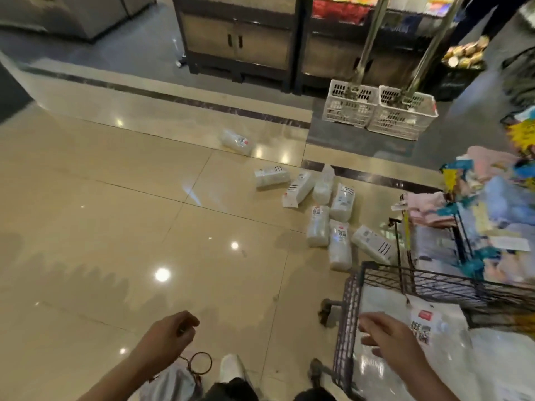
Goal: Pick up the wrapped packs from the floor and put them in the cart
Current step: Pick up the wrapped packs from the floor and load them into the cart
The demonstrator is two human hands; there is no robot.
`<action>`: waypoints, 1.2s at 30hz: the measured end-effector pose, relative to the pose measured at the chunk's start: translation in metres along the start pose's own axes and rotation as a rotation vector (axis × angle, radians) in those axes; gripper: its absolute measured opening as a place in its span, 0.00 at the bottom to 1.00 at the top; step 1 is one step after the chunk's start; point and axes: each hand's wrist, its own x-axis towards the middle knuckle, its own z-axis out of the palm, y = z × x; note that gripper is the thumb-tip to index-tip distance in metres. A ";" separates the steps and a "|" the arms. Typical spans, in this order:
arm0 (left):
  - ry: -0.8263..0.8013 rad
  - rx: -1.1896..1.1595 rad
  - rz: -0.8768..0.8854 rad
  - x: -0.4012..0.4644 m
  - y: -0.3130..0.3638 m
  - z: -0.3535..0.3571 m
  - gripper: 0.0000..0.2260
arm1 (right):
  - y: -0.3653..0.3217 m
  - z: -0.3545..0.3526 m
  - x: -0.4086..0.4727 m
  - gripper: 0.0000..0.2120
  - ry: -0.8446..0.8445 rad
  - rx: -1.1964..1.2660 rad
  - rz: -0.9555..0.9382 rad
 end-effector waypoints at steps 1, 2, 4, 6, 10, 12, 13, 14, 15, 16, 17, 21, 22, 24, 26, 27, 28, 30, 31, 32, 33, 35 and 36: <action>0.014 -0.026 -0.026 0.004 -0.010 -0.010 0.08 | -0.008 0.009 0.004 0.05 -0.014 -0.004 0.027; 0.022 -0.049 -0.055 0.009 -0.018 -0.019 0.08 | -0.016 0.017 0.009 0.05 -0.023 0.001 0.053; 0.030 -0.091 -0.089 0.024 -0.026 -0.035 0.07 | -0.033 0.029 0.021 0.05 -0.018 0.020 0.085; 0.038 -0.132 -0.093 0.045 -0.018 -0.050 0.07 | -0.050 0.039 0.037 0.05 -0.001 0.029 0.105; 0.026 -0.239 -0.098 0.104 0.014 -0.083 0.06 | -0.096 0.055 0.087 0.05 0.030 0.049 0.115; 0.018 -0.341 -0.127 0.136 0.029 -0.098 0.07 | -0.129 0.065 0.120 0.06 0.011 0.056 0.085; 0.027 -0.390 -0.149 0.152 0.035 -0.105 0.07 | -0.149 0.071 0.138 0.06 -0.005 0.055 0.059; 0.041 -0.437 -0.184 0.168 0.039 -0.113 0.07 | -0.170 0.076 0.159 0.06 -0.023 0.049 0.030; 0.052 -0.477 -0.224 0.182 0.043 -0.121 0.07 | -0.194 0.081 0.180 0.06 -0.038 0.049 0.003; 0.062 -0.514 -0.275 0.196 0.044 -0.129 0.07 | -0.217 0.085 0.203 0.07 -0.048 0.066 -0.014; 0.075 -0.551 -0.329 0.208 0.045 -0.138 0.06 | -0.243 0.087 0.227 0.07 -0.060 0.086 -0.025; 0.220 -0.743 -0.575 0.243 0.051 -0.183 0.09 | -0.344 0.091 0.311 0.06 -0.098 0.112 -0.055; 0.255 -0.781 -0.605 0.251 0.054 -0.195 0.10 | -0.365 0.091 0.327 0.06 -0.108 0.099 -0.078; 0.289 -0.822 -0.654 0.281 0.066 -0.220 0.08 | -0.410 0.092 0.362 0.06 -0.136 0.051 -0.114; 0.327 -0.823 -0.667 0.315 0.084 -0.246 0.06 | -0.445 0.095 0.393 0.06 -0.167 0.000 -0.123; 0.343 -0.818 -0.638 0.336 0.093 -0.259 0.06 | -0.460 0.098 0.409 0.07 -0.183 -0.028 -0.124; 0.350 -0.807 -0.597 0.358 0.101 -0.272 0.06 | -0.472 0.101 0.422 0.07 -0.198 -0.046 -0.127; 0.324 -0.769 -0.520 0.406 0.118 -0.298 0.06 | -0.489 0.108 0.448 0.07 -0.208 -0.060 -0.104; 0.311 -0.749 -0.478 0.431 0.128 -0.312 0.06 | -0.493 0.112 0.460 0.07 -0.202 -0.060 -0.068; 0.301 -0.729 -0.430 0.457 0.136 -0.326 0.06 | -0.496 0.116 0.471 0.07 -0.194 -0.052 -0.022; 0.286 -0.709 -0.377 0.485 0.146 -0.341 0.06 | -0.498 0.119 0.480 0.06 -0.183 -0.050 0.027; 0.253 -0.661 -0.274 0.542 0.162 -0.375 0.06 | -0.503 0.125 0.496 0.05 -0.139 -0.042 0.111; 0.235 -0.642 -0.238 0.571 0.169 -0.392 0.06 | -0.508 0.129 0.501 0.04 -0.104 -0.031 0.153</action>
